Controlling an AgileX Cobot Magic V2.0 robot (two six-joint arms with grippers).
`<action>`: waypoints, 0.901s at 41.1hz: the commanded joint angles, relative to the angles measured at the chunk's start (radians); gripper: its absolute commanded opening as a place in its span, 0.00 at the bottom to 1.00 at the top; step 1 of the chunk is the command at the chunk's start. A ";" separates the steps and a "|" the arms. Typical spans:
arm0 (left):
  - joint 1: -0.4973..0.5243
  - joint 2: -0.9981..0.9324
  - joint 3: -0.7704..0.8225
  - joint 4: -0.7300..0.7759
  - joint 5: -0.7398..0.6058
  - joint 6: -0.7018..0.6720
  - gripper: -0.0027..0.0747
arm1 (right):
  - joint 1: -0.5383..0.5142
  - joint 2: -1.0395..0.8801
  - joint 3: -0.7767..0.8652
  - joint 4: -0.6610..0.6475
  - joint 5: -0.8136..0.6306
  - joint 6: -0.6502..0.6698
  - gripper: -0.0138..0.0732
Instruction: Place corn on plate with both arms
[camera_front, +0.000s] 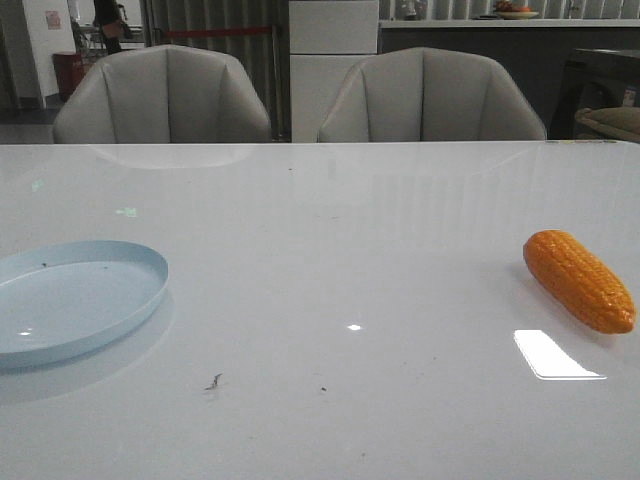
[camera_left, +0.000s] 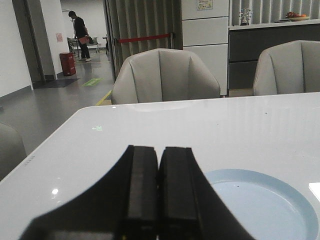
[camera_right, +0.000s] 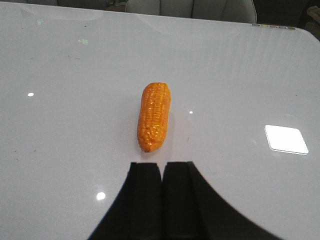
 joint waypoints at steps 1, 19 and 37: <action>0.000 -0.013 0.002 -0.009 -0.097 -0.002 0.15 | -0.005 -0.022 -0.017 -0.005 -0.083 0.000 0.24; 0.000 -0.013 0.002 -0.009 -0.113 -0.002 0.15 | -0.005 -0.022 -0.017 -0.005 -0.083 0.000 0.24; 0.000 -0.013 -0.001 -0.009 -0.205 -0.002 0.15 | -0.005 -0.022 -0.017 -0.005 -0.134 0.000 0.24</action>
